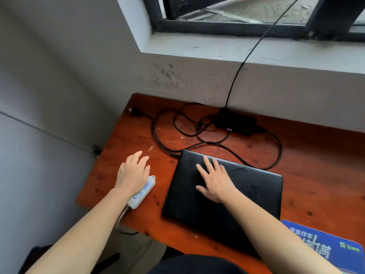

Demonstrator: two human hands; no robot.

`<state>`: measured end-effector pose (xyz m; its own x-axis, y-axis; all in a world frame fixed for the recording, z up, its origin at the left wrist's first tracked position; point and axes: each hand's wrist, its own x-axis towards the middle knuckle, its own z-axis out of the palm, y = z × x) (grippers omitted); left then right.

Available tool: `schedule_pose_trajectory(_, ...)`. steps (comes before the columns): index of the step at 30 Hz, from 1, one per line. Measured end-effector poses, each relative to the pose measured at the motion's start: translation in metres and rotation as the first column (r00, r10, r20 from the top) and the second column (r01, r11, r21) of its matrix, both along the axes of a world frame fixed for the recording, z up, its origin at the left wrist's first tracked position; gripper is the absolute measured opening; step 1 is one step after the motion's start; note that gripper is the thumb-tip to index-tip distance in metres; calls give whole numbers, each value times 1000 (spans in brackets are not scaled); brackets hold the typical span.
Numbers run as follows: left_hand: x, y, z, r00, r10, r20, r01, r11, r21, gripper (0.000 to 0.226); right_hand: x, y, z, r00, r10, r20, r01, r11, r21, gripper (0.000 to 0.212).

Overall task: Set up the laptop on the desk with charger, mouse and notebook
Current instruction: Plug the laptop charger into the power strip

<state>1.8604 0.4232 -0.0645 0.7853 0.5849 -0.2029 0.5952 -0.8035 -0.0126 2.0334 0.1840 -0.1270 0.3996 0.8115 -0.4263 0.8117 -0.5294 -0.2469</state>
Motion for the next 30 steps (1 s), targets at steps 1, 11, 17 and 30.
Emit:
schedule_pose_trajectory(1,-4,0,4,999,21,-38,-21,1000,12,45,3,5,2,1000,2,15,-3,1000,16,82)
schedule_pose_trajectory(11,10,71,22,992,61,-107,-56,997,53,61,9,81,24,997,-12,79,4,995,96,72)
schedule_pose_trajectory(17,41,142,-20,988,-71,-141,68,997,-24,65,6,144,13,994,-107,-32,110,990,89,66)
schedule_pose_trajectory(30,128,262,-96,955,-281,-96,284,959,22,78,-10,219,-37,928,-372,-26,372,928,-15,38)
